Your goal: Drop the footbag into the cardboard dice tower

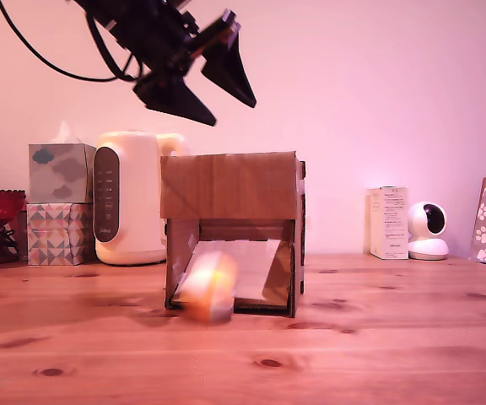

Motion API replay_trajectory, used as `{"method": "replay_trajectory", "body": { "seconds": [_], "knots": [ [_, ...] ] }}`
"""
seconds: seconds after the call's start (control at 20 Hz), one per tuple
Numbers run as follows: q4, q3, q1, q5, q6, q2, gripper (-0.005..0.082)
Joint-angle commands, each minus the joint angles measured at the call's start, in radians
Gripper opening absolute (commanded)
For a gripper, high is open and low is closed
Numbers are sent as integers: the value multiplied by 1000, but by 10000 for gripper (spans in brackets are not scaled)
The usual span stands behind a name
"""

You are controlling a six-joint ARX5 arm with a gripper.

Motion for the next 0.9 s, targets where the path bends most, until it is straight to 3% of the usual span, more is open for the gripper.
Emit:
{"method": "replay_trajectory", "body": {
  "seconds": [0.0,0.05,0.2,0.55,0.85],
  "knots": [
    [-34,14,0,4,5,-60,343],
    [-52,14,0,15,5,-72,28],
    [-86,14,0,28,5,-85,-22],
    [-18,-31,0,71,5,-108,-23],
    [201,-338,0,82,-12,-284,-23]
  ]
}}
